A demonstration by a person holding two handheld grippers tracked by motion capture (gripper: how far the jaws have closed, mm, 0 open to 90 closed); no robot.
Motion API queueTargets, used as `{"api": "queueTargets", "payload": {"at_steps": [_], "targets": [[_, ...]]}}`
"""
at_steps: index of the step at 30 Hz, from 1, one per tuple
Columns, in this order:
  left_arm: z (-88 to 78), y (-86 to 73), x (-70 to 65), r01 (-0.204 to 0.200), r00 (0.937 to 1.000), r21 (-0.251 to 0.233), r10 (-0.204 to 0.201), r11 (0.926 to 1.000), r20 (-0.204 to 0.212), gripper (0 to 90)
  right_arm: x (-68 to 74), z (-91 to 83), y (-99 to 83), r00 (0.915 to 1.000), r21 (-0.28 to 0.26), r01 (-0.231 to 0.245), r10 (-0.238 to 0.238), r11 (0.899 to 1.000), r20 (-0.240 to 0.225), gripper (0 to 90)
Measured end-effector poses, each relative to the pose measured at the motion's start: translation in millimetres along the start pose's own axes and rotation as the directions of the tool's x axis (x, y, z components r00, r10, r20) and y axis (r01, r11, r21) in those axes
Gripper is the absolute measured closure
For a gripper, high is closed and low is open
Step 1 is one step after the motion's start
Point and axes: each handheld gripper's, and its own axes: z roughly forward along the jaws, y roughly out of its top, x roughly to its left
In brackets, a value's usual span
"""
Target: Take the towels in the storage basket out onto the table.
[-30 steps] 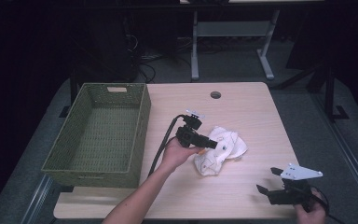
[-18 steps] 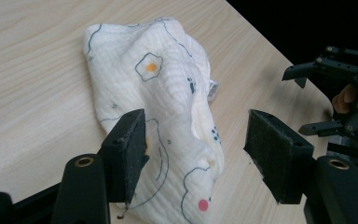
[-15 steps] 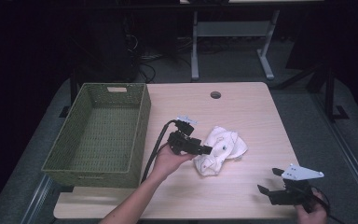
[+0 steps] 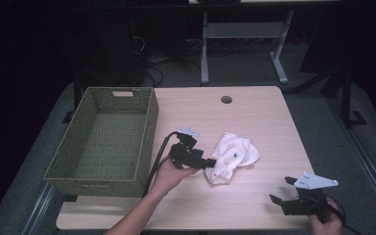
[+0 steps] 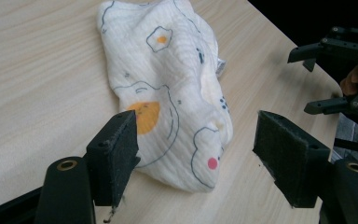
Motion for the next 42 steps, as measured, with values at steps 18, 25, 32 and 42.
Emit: {"api": "queueTargets", "payload": {"at_steps": [18, 25, 32, 42], "targets": [[-7.3, -32.1, -9.5, -0.045, 0.9975, -0.006, 0.046, 0.999, 0.054, 29.3, -0.9, 2.0, -1.9, 1.0, 0.009, -0.004, 0.004, 1.0, 0.004, 14.0], [-11.8, -44.6, -11.4, -0.064, 0.9969, -0.006, 0.064, 0.998, 0.045, 29.0, -1.3, 3.1, -2.4, 1.0, 0.009, -0.006, 0.006, 1.0, 0.004, 14.0], [-18.8, -56.5, -7.2, -0.055, 0.9962, -0.009, 0.056, 0.9984, 0.067, 29.0, -2.5, 2.0, -3.3, 0.9998, 0.009, -0.019, 0.019, 1.0, 0.01, 14.0], [-23.1, -71.1, -5.6, -0.056, 0.9972, -0.002, 0.057, 0.9984, 0.05, 28.7, -2.8, 2.6, -4.1, 0.9997, 0.009, -0.023, 0.023, 1.0, 0.012, 14.0]]}}
